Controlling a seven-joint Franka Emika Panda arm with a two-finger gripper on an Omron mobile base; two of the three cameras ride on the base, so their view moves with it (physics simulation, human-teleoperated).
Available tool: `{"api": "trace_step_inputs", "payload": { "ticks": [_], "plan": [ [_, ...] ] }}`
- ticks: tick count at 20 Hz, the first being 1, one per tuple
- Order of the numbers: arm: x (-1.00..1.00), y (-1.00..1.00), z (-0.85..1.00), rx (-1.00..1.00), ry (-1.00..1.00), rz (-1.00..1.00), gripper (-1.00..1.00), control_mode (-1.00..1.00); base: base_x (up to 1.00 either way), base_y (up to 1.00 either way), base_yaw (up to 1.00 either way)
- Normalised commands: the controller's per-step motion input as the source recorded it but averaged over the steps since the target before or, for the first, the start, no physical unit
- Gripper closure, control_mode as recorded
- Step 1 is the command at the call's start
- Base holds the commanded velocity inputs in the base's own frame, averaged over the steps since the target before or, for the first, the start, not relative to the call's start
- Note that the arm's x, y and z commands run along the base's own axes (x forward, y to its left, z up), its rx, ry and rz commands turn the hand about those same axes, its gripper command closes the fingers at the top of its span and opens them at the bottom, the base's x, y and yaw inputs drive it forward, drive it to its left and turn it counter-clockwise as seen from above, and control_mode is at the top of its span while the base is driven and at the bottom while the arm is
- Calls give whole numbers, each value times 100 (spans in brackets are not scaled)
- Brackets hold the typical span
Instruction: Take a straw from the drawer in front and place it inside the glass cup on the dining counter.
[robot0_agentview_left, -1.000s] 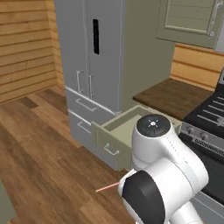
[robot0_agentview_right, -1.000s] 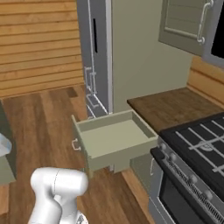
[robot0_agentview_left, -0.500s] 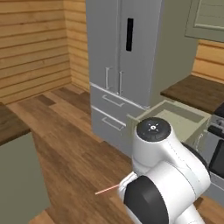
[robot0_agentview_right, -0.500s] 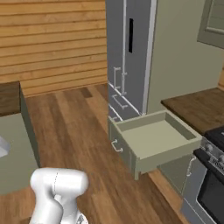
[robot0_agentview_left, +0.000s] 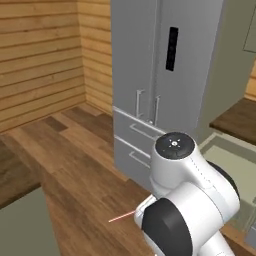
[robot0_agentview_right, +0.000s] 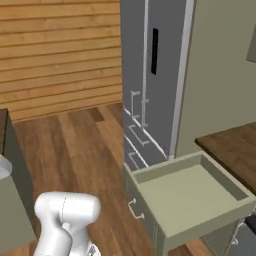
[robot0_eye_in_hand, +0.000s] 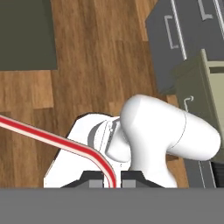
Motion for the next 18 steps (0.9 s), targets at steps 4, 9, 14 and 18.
{"api": "trace_step_inputs", "payload": {
  "ticks": [4,9,14,18],
  "plan": [
    [0,0,0,0,0,0,100,100,92,6,0],
    [0,0,0,0,0,0,100,100,66,30,7],
    [0,0,0,0,0,0,100,100,62,47,18],
    [0,0,0,0,0,0,100,100,100,4,20]
  ]
}}
